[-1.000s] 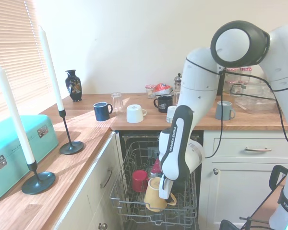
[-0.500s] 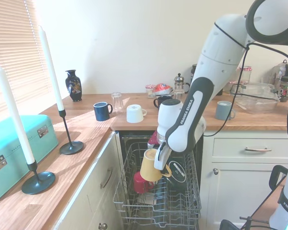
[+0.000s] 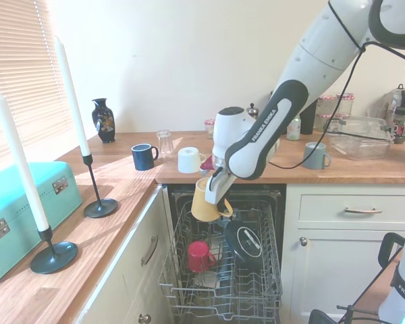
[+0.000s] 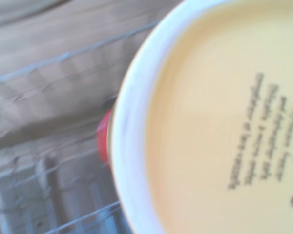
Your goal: Transfer the yellow mug from the dishwasher to the counter
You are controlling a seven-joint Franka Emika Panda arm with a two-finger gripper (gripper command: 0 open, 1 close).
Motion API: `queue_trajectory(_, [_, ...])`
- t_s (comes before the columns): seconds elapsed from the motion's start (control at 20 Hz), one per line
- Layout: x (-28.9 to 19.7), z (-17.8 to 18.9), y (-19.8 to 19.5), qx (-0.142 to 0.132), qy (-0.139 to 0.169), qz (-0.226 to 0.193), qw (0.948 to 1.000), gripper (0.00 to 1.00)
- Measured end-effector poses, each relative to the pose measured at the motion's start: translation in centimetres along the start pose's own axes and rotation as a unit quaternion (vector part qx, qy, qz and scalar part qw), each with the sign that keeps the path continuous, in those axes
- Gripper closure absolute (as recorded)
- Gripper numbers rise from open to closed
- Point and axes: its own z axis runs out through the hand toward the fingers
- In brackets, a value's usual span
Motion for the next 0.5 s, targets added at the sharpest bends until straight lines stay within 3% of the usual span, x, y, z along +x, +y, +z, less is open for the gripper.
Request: queue_trajectory(0.5, [7.9, -4.3, 3.8, -0.005, 0.025, 0.068, 0.9974, 1.00])
